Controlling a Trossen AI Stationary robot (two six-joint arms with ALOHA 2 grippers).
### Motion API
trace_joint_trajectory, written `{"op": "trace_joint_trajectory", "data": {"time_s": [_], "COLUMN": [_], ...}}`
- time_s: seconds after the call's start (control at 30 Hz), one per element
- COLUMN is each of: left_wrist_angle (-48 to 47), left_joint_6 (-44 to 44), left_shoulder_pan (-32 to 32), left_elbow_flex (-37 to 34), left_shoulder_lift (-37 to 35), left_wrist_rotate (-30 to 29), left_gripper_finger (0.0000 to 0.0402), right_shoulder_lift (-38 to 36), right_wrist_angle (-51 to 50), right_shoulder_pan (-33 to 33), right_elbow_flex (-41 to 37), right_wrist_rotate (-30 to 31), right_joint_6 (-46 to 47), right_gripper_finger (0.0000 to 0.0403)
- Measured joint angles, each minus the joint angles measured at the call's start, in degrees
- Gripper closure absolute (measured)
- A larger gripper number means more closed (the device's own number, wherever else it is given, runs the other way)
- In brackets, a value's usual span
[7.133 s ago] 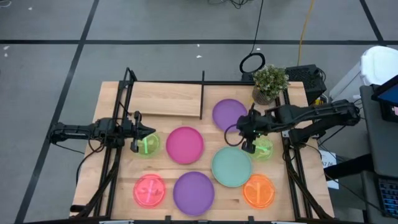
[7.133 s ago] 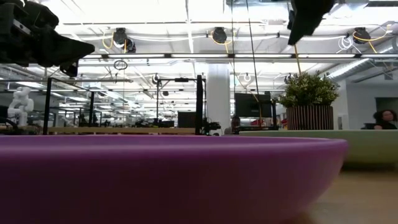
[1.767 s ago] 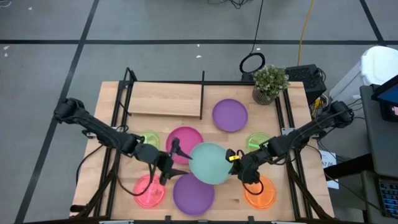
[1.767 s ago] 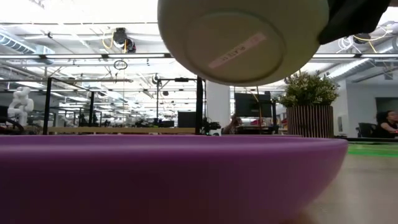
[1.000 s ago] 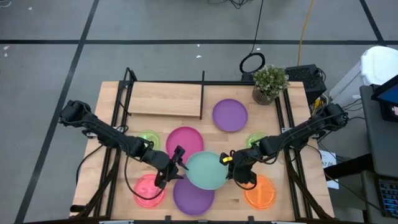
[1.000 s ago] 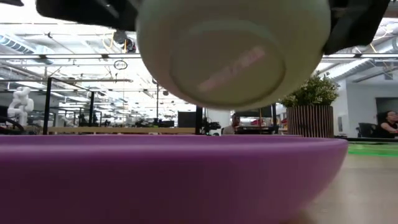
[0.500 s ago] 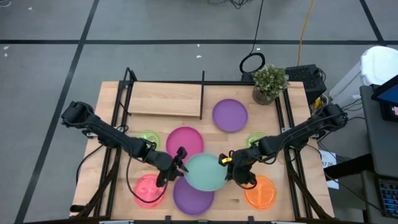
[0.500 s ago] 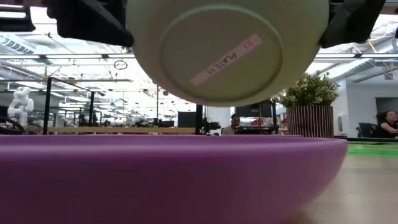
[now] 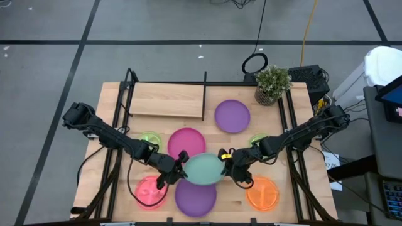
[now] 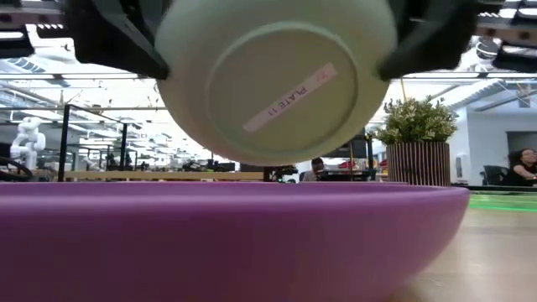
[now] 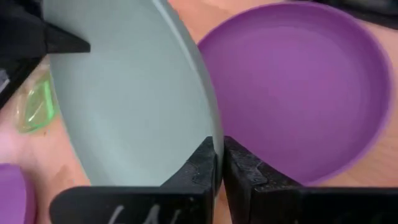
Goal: Place and stack plates onto a shelf
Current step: Put the blue plate on the shelf
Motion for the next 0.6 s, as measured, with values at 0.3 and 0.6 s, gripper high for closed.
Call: {"op": "trace_joint_trajectory", "data": {"time_s": [0.3, 0.6], "left_wrist_angle": [0.18, 0.3], "left_joint_6": [0.94, 1.3], "left_shoulder_pan": [0.04, -0.04], "left_elbow_flex": [0.0, 0.11], "left_shoulder_lift": [0.0, -0.15], "left_wrist_rotate": [-0.7, -2.44], "left_gripper_finger": [0.0387, 0.0387], "right_shoulder_lift": [0.07, -2.74], "right_wrist_angle": [6.33, 10.69], "right_shoulder_pan": [0.0, 0.2], "right_elbow_flex": [-0.02, -0.13], "right_wrist_rotate": [3.44, 11.69], "right_joint_6": [5.56, 12.95], "right_gripper_finger": [0.0296, 0.0209]}}
